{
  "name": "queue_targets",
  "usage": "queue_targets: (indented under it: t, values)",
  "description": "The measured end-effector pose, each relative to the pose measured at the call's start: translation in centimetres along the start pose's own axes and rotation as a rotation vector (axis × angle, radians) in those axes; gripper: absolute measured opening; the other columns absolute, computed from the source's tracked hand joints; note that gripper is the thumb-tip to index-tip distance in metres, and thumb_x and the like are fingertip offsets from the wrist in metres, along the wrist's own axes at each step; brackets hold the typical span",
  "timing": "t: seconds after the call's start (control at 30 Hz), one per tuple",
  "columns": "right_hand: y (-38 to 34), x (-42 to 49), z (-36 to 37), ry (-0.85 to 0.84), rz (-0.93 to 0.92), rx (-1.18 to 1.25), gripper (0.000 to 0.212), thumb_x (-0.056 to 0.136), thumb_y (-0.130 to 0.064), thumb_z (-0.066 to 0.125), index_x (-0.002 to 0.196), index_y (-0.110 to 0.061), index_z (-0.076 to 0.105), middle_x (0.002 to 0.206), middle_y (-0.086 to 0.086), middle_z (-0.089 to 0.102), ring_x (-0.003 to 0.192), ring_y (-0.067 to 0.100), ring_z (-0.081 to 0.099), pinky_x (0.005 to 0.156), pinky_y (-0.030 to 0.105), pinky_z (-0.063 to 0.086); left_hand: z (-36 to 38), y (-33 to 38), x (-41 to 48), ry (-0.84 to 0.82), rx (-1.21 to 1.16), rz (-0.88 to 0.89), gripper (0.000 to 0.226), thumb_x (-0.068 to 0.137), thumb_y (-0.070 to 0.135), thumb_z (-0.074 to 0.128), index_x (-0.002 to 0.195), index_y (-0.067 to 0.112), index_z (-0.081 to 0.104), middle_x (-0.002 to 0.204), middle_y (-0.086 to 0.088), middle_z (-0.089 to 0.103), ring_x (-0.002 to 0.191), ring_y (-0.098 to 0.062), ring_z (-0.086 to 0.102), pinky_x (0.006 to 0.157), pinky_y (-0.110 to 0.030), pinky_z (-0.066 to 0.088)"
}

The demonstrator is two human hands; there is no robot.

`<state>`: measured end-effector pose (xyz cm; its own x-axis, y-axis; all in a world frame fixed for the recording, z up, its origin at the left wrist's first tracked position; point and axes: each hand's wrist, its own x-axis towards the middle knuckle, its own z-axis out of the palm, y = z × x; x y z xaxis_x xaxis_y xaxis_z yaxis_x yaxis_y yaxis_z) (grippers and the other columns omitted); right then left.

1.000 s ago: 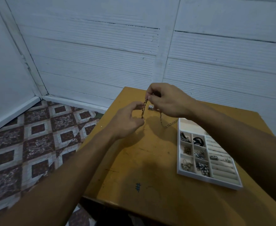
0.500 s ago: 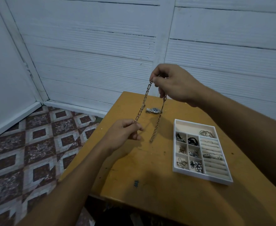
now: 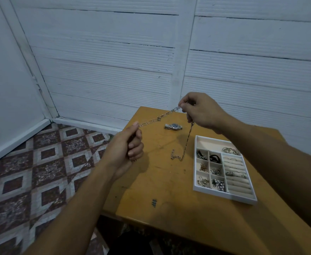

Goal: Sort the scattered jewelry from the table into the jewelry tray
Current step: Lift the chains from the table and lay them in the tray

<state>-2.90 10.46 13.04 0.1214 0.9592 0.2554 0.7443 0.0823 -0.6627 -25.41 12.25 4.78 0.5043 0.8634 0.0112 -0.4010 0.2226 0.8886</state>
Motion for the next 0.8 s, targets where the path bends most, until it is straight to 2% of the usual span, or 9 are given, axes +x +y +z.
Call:
queue_targets:
  t: [0.07,0.17,0.27,0.37,0.47,0.57,0.67,0.73,0.8]
  values:
    - [0.6,-0.6,0.2,-0.051,-0.006,-0.057,0.015,0.098,-0.022,0.053,0.101,-0.014,0.065,0.082,-0.001,0.061,0.067,0.012,0.056,0.066,0.03,0.049,-0.3,1.1,0.3,0.094,0.058,0.04,0.034,0.098,0.035,0.047,0.07,0.016,0.05,0.052,0.003,0.03,0.041,-0.01,0.026,0.044,-0.025,0.018]
    - [0.8,-1.4,-0.1,-0.194,-0.04,-0.204,0.017,0.094,-0.03,0.06,0.101,-0.017,0.069,0.081,-0.009,0.063,0.069,0.003,0.054,0.063,0.02,0.04,-0.9,2.2,0.6,0.232,0.199,0.078,0.033,0.098,0.036,0.05,0.072,0.016,0.05,0.054,0.003,0.037,0.046,-0.01,0.035,0.043,-0.023,0.025]
    - [0.6,-2.0,-0.5,-0.325,-0.088,-0.377,0.022,0.09,-0.032,0.064,0.106,-0.018,0.07,0.089,-0.007,0.065,0.08,0.006,0.057,0.067,0.021,0.04,-1.7,2.5,0.7,0.314,0.241,0.078,0.033,0.098,0.039,0.05,0.072,0.017,0.05,0.055,0.004,0.038,0.049,-0.01,0.037,0.042,-0.021,0.028]
    - [0.1,-2.4,-1.0,-0.378,-0.103,-0.415,0.019,0.091,-0.03,0.063,0.106,-0.019,0.068,0.08,-0.013,0.059,0.073,0.002,0.052,0.062,0.02,0.037,-2.5,2.5,0.6,0.392,0.227,0.063,0.035,0.098,0.041,0.048,0.072,0.018,0.048,0.055,0.006,0.039,0.05,-0.01,0.037,0.042,-0.021,0.027]
    - [-0.9,-2.6,-1.7,-0.37,-0.092,-0.296,0.009,0.089,-0.022,0.064,0.094,-0.016,0.069,0.07,-0.007,0.057,0.062,0.006,0.048,0.062,0.024,0.036,-3.0,2.3,0.7,0.426,0.22,0.035,0.037,0.098,0.042,0.047,0.071,0.018,0.047,0.054,0.006,0.038,0.049,-0.01,0.037,0.042,-0.022,0.027]
    - [-2.3,-3.0,-2.4,-0.376,-0.071,-0.114,0.01,0.087,-0.013,0.063,0.085,-0.003,0.067,0.065,-0.001,0.054,0.057,0.006,0.044,0.06,0.027,0.036,-3.2,2.1,0.8,0.434,0.129,0.006,0.037,0.099,0.042,0.045,0.071,0.018,0.047,0.054,0.006,0.037,0.047,-0.009,0.037,0.041,-0.021,0.028]
    - [-3.1,-3.5,-3.0,-0.431,-0.06,0.058,0.014,0.09,-0.007,0.061,0.092,0.007,0.063,0.072,0.007,0.06,0.066,0.012,0.059,0.067,0.031,0.048,-3.5,1.7,0.8,0.432,0.063,-0.036,0.037,0.1,0.043,0.044,0.071,0.019,0.047,0.054,0.007,0.037,0.046,-0.009,0.037,0.043,-0.022,0.029]
    - [-3.4,-3.9,-3.3,-0.476,-0.037,0.175,0.017,0.092,-0.009,0.06,0.096,0.007,0.062,0.064,0.005,0.055,0.059,0.017,0.057,0.061,0.035,0.051,-3.7,1.2,0.8,0.435,0.06,-0.055,0.038,0.099,0.044,0.044,0.071,0.019,0.048,0.055,0.007,0.038,0.045,-0.009,0.04,0.045,-0.022,0.032]
    - [-3.7,-4.4,-3.6,-0.47,-0.052,0.181,0.02,0.092,-0.016,0.061,0.098,0.003,0.065,0.059,0.001,0.047,0.051,0.01,0.045,0.05,0.029,0.041,-3.7,0.8,0.7,0.438,0.057,-0.063,0.037,0.099,0.045,0.045,0.072,0.019,0.049,0.056,0.007,0.039,0.046,-0.009,0.043,0.045,-0.022,0.036]
